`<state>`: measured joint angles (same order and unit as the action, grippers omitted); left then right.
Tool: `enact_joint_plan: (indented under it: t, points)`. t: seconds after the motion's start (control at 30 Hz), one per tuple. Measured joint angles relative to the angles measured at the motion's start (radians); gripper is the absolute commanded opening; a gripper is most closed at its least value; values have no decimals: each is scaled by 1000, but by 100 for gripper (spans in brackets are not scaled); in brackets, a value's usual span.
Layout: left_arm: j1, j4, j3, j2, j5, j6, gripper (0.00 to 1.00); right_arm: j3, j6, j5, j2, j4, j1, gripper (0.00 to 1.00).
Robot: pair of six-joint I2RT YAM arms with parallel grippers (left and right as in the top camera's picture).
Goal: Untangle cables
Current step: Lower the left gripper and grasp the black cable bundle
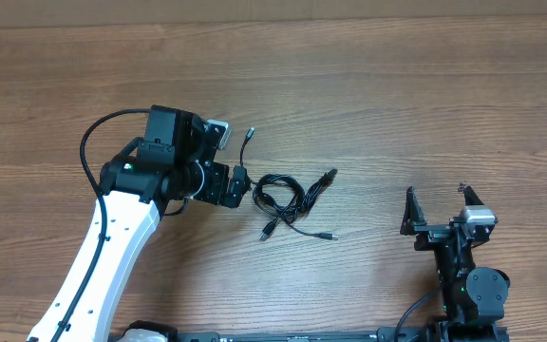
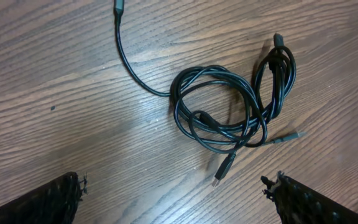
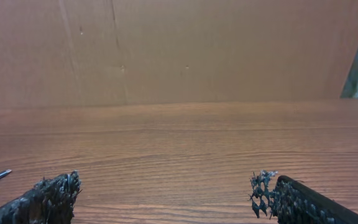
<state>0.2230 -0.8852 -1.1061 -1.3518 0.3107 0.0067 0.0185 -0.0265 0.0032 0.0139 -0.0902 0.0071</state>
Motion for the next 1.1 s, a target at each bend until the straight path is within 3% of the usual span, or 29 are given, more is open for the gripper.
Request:
enact_joint_plan:
  t: [1.1]
  points:
    - [0,37,0,-60,0,0,100,0,0,0,0,1,0,100]
